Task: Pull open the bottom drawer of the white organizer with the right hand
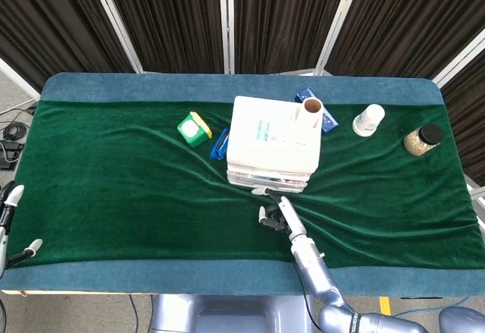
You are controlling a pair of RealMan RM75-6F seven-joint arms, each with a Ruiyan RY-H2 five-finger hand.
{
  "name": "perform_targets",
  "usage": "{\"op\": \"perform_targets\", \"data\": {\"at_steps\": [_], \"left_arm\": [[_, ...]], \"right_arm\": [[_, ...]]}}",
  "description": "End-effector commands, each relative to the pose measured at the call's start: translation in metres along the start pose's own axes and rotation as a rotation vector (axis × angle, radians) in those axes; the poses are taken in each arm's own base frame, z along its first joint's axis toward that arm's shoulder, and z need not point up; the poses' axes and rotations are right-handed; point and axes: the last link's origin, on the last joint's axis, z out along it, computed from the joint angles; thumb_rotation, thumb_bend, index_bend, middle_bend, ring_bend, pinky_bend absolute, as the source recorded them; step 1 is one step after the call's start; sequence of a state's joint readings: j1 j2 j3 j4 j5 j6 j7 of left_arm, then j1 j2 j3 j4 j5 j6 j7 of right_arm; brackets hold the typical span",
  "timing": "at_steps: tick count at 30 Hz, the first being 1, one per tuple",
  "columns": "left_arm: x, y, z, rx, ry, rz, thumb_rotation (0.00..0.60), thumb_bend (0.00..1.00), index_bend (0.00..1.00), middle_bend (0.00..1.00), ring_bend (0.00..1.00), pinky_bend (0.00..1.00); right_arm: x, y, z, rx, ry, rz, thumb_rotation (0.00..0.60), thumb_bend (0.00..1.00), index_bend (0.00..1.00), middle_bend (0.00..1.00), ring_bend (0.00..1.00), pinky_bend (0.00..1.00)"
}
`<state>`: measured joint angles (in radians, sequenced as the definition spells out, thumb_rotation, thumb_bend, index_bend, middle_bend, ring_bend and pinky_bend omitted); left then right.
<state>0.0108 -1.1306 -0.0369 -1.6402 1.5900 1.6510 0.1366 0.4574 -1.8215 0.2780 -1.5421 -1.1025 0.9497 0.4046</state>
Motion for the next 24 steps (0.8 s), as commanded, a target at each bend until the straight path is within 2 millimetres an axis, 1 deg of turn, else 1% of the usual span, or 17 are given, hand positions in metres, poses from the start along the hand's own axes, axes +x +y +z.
{"op": "perform_targets", "data": {"at_steps": [1,6,8,13,17,21,24], "left_arm": [[0.0,0.0,0.0,-0.001,0.0,0.0,0.6,0.0,0.0,0.0,0.0,0.0],[0.0,0.0,0.0,0.0,0.003,0.0,0.6,0.0,0.0,0.0,0.0,0.0],[0.0,0.0,0.0,0.0,0.003,0.0,0.6,0.0,0.0,0.0,0.0,0.0],[0.0,0.0,0.001,0.004,0.002,0.002,0.6,0.0,0.0,0.0,0.0,0.0],[0.0,0.0,0.0,0.004,0.003,0.004,0.6,0.0,0.0,0.0,0.0,0.0],[-0.001,0.001,0.0,0.003,0.004,0.01,0.6,0.0,0.0,0.0,0.0,0.0],[0.0,0.001,-0.001,0.003,0.006,0.011,0.6,0.0,0.0,0.0,0.0,0.0]], "right_arm": [[0.001,0.001,-0.003,0.002,-0.004,-0.001,0.6,0.61,0.3,0.92,0.97,0.83],[0.004,-0.001,-0.009,0.031,0.014,-0.013,0.6,0.6,0.29,0.92,0.97,0.83],[0.006,-0.004,-0.013,0.069,0.029,-0.047,0.6,0.59,0.28,0.92,0.97,0.83],[0.005,-0.012,-0.028,0.225,0.094,-0.262,0.6,0.59,0.26,0.91,0.97,0.83],[0.003,-0.02,-0.035,0.275,0.1,-0.336,0.6,0.59,0.26,0.91,0.97,0.83],[0.009,-0.025,-0.036,0.279,0.13,-0.547,0.6,0.58,0.25,0.91,0.96,0.83],[0.016,-0.031,-0.033,0.28,0.186,-0.703,0.6,0.58,0.25,0.91,0.96,0.83]]}}
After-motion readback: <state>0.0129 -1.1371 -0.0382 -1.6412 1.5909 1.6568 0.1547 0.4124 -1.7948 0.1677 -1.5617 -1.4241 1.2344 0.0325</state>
